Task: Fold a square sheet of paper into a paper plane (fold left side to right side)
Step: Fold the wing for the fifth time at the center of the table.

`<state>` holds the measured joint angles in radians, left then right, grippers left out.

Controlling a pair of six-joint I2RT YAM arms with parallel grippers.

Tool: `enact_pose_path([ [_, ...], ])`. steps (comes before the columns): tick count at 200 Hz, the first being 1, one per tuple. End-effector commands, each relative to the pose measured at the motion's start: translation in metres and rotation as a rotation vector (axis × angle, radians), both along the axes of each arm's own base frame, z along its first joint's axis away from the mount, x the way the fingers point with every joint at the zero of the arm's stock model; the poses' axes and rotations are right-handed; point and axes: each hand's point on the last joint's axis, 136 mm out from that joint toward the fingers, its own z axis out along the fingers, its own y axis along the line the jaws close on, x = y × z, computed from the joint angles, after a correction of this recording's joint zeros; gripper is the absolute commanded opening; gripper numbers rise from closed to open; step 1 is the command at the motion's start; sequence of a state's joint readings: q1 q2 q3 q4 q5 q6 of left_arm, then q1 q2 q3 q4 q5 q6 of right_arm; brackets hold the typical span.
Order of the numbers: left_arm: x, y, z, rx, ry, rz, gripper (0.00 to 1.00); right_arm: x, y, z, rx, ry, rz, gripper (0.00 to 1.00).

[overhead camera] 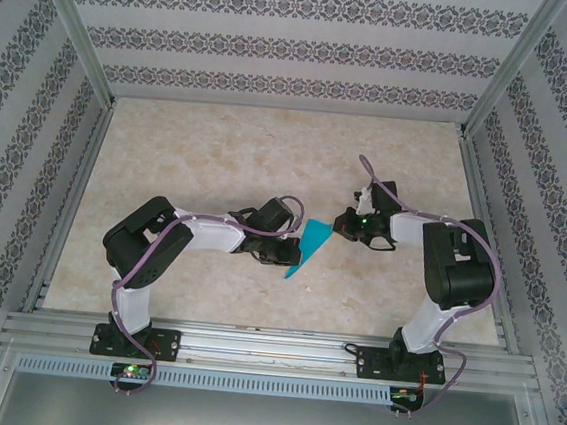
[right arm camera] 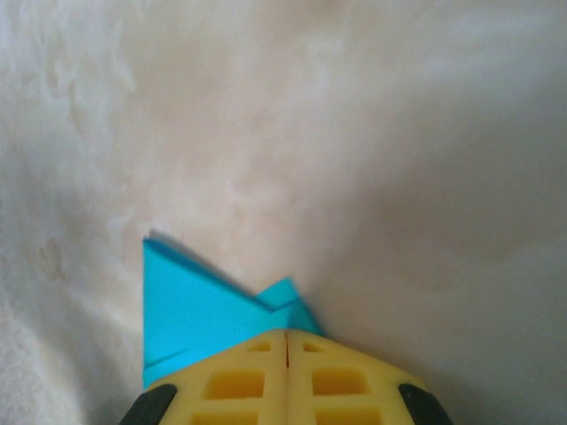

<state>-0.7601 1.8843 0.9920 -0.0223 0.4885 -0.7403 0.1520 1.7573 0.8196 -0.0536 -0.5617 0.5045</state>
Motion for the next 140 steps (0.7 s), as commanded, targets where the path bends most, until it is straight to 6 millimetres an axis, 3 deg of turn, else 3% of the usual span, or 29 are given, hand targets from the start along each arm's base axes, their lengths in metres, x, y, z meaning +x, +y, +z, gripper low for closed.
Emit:
enact_pose_path([
  [1,-0.038,0.045,-0.054,0.234,0.147,0.0,0.0,0.011,-0.016,-0.006,-0.063,-0.004,-0.025,0.0],
  [62,-0.038,0.044,-0.053,0.228,0.143,-0.002,0.0,0.024,-0.022,0.001,-0.051,-0.005,-0.046,0.0],
  [95,-0.037,0.044,-0.052,0.227,0.14,-0.002,0.0,0.028,-0.026,0.03,-0.049,-0.057,-0.049,0.0],
  [122,-0.037,0.045,-0.05,0.226,0.135,0.0,0.0,0.015,-0.018,0.057,0.008,-0.086,-0.045,0.0],
  [140,-0.037,0.044,-0.05,0.225,0.134,0.001,0.0,-0.003,-0.002,0.062,0.066,-0.071,-0.029,0.0],
])
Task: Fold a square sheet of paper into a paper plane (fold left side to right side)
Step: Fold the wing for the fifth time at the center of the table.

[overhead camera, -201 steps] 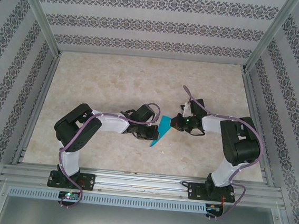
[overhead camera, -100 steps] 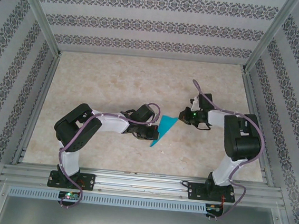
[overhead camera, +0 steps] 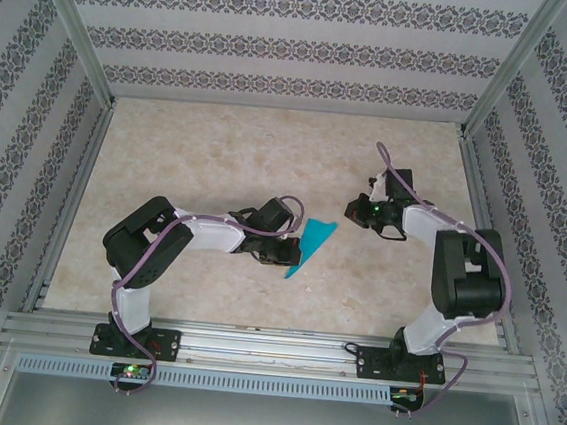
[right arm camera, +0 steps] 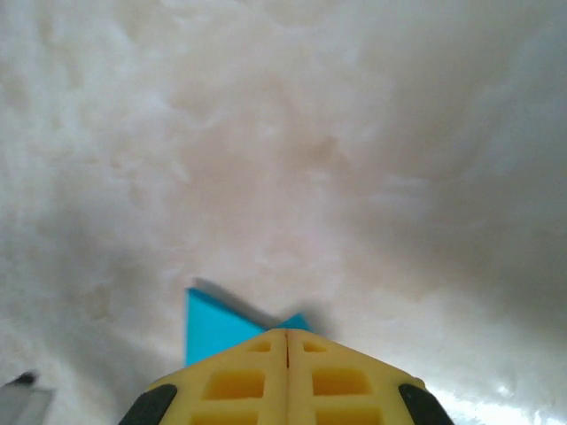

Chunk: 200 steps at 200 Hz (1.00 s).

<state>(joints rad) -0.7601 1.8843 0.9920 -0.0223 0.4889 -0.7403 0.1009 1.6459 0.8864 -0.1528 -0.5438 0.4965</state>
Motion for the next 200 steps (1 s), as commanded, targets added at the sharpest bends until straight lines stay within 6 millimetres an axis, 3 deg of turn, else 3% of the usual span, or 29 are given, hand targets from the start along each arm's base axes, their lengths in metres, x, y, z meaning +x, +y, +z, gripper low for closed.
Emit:
enact_pose_path([
  [1,-0.036,0.044,-0.05,0.224,0.133,0.001,0.0,-0.023,0.018,0.014,0.077,0.013,0.027,0.0],
  [35,-0.036,0.044,-0.048,0.222,0.128,0.0,0.0,-0.057,0.059,0.0,0.132,0.087,0.083,0.0],
  [60,-0.036,0.044,-0.047,0.223,0.125,0.0,0.0,-0.068,0.08,-0.013,0.149,0.121,0.101,0.0],
  [135,-0.035,0.044,-0.047,0.223,0.123,0.003,0.0,-0.082,0.102,-0.041,0.155,0.206,0.127,0.0],
  [200,-0.035,0.044,-0.046,0.225,0.122,0.004,0.0,-0.096,0.105,-0.047,0.156,0.253,0.112,0.0],
])
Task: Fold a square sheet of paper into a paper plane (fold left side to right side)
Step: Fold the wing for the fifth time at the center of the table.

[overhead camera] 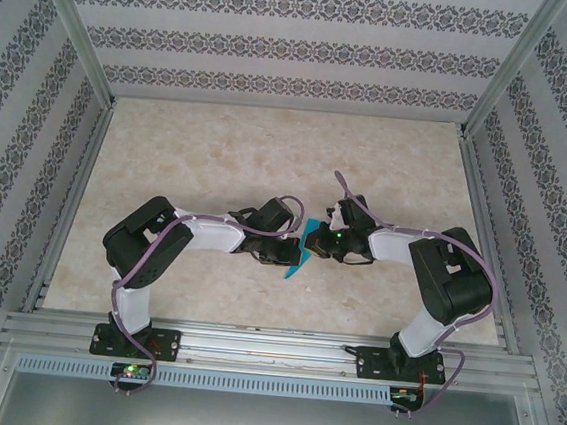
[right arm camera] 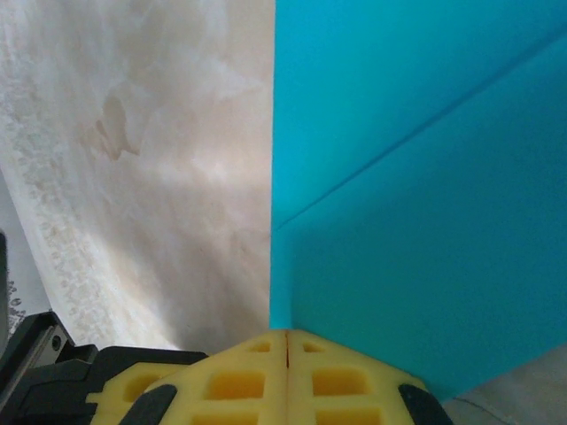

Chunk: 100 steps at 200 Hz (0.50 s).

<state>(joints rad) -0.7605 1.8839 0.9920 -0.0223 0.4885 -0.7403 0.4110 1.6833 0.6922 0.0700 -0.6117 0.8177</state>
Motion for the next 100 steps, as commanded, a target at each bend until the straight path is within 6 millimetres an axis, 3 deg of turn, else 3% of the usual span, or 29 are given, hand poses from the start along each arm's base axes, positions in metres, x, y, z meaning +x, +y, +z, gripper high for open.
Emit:
enact_pose_path([
  [1,-0.035,0.044,-0.046,0.224,0.123,0.004,0.0,-0.008,0.002,-0.004,0.004,0.026,-0.005,0.0],
  [54,-0.031,0.038,-0.035,0.187,0.101,-0.002,0.02,-0.02,-0.009,-0.034,-0.072,0.093,0.002,0.0],
  [100,-0.008,0.021,0.02,0.035,0.025,0.005,0.1,-0.039,-0.021,-0.055,-0.128,0.151,0.016,0.0],
])
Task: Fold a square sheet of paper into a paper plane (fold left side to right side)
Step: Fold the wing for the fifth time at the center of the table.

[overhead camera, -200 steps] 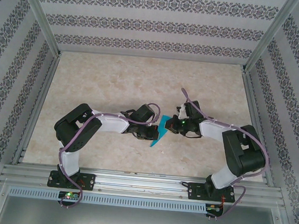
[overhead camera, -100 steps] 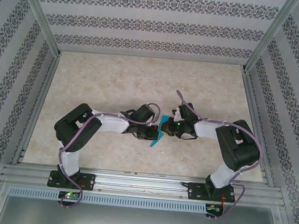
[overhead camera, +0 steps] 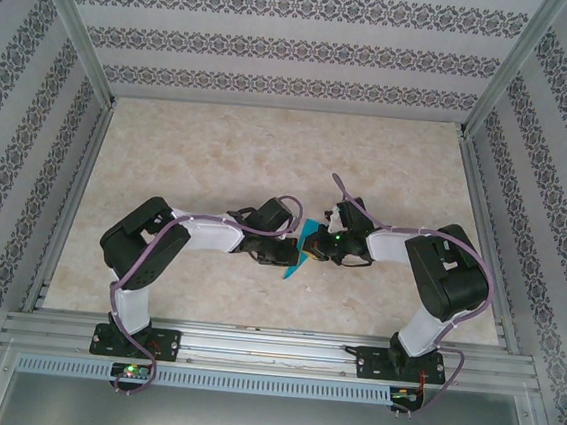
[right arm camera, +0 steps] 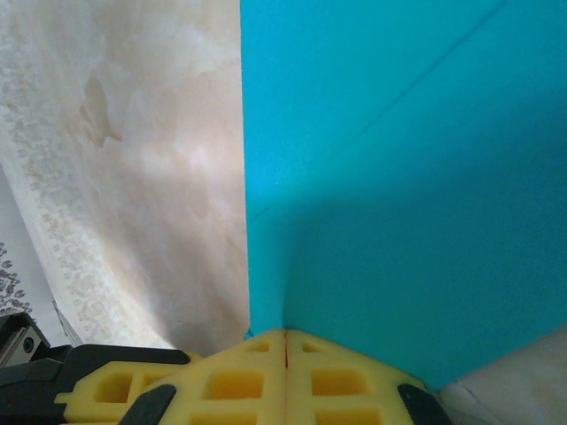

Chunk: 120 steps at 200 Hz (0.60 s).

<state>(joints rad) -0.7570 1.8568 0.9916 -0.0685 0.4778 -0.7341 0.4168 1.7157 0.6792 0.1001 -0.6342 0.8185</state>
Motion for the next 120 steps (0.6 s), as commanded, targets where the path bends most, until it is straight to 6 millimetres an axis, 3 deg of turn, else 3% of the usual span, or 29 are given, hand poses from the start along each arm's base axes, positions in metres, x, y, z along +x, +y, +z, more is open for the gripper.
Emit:
enact_pose_path([
  [1,-0.005,0.014,0.017,0.009,0.018,0.001,0.1,-0.034,-0.025,-0.046,-0.141,0.129,0.002,0.0],
  [29,0.003,0.008,0.055,-0.093,-0.016,0.006,0.11,-0.037,-0.027,-0.05,-0.151,0.137,0.007,0.0],
  [52,-0.003,0.005,0.071,-0.148,-0.005,-0.002,0.11,-0.036,-0.027,-0.05,-0.154,0.133,0.012,0.0],
  [78,-0.014,0.0,0.072,-0.206,0.049,-0.013,0.1,-0.036,-0.027,-0.05,-0.157,0.13,0.016,0.0],
  [120,-0.024,-0.007,0.055,-0.218,0.108,-0.032,0.09,-0.036,-0.028,-0.053,-0.167,0.133,0.02,0.0],
])
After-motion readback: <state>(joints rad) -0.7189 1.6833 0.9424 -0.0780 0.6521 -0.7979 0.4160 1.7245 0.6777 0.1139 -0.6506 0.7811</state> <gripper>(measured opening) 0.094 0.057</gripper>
